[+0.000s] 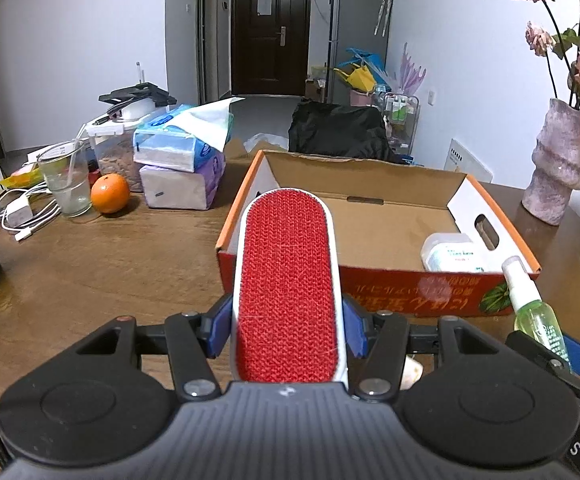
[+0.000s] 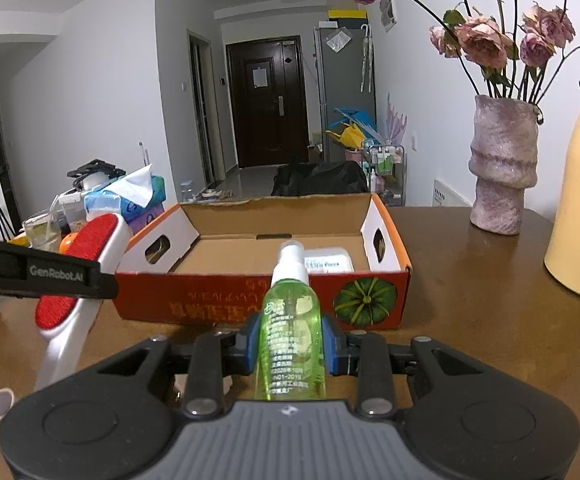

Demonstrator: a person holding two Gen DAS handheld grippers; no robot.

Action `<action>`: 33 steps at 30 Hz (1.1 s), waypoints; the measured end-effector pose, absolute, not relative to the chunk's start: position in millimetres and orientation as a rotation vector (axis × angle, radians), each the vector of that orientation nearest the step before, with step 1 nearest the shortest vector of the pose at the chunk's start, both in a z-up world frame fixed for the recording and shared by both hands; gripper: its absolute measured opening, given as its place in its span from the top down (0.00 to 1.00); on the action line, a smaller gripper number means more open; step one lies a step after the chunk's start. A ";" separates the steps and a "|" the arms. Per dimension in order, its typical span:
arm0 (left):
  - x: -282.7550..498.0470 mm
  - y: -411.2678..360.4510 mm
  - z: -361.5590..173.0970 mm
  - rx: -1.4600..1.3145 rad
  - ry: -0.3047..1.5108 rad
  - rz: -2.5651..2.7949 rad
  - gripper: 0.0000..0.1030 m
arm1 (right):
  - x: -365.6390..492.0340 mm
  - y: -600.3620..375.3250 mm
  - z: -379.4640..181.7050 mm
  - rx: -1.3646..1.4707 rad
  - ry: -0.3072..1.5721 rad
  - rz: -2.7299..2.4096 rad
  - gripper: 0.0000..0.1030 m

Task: Organize rigid objects
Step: 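Lower the lint brush and spray bottle into the box and open both tools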

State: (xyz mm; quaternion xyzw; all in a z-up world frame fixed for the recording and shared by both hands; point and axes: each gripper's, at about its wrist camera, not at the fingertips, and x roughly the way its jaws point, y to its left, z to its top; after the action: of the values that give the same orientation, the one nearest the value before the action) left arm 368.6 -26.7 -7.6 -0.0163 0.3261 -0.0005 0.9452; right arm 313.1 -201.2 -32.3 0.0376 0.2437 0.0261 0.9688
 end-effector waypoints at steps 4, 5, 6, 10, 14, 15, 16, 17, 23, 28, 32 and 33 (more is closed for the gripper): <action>378.5 -31.2 -4.1 -0.047 0.658 -0.005 0.45 | 325.2 -200.3 -28.8 0.077 0.488 0.054 0.71; 380.5 -32.7 -3.3 -0.051 0.656 -0.007 0.45 | 328.6 -200.0 -28.3 0.077 0.488 0.055 0.71; 382.8 -33.8 -2.2 -0.054 0.655 -0.009 0.45 | 331.4 -199.6 -27.9 0.076 0.488 0.055 0.71; 392.5 -38.2 0.5 -0.065 0.646 -0.017 0.45 | 344.3 -198.5 -27.3 0.080 0.488 0.057 0.71; 403.7 -41.6 1.4 -0.073 0.644 -0.021 0.45 | 356.3 -199.2 -28.1 0.082 0.495 0.059 0.71; 407.0 -41.8 1.1 -0.074 0.645 -0.022 0.45 | 359.1 -199.7 -28.3 0.082 0.497 0.059 0.71; 410.2 -42.9 0.8 -0.076 0.646 -0.021 0.45 | 361.6 -200.6 -28.5 0.083 0.498 0.058 0.71; 413.2 -43.6 0.5 -0.077 0.647 -0.021 0.45 | 364.2 -201.2 -28.4 0.085 0.499 0.057 0.71; 427.2 -47.8 -0.6 -0.083 0.651 -0.019 0.45 | 380.8 -201.2 -29.7 0.091 0.505 0.060 0.71; 438.4 -50.3 -0.1 -0.087 0.650 -0.017 0.45 | 397.8 -199.4 -31.0 0.094 0.510 0.065 0.71; 451.7 -53.6 -0.5 -0.089 0.653 -0.015 0.45 | 409.7 -199.5 -30.9 0.097 0.508 0.068 0.71; 455.8 -54.5 -0.7 -0.088 0.654 -0.015 0.45 | 412.5 -199.6 -31.0 0.098 0.508 0.068 0.71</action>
State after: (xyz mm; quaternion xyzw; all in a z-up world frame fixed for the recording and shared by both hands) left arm 455.8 -54.5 -0.7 -0.0432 0.3211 -0.0072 0.9460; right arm 412.5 -199.6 -31.0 0.0483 0.2511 0.0334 0.9662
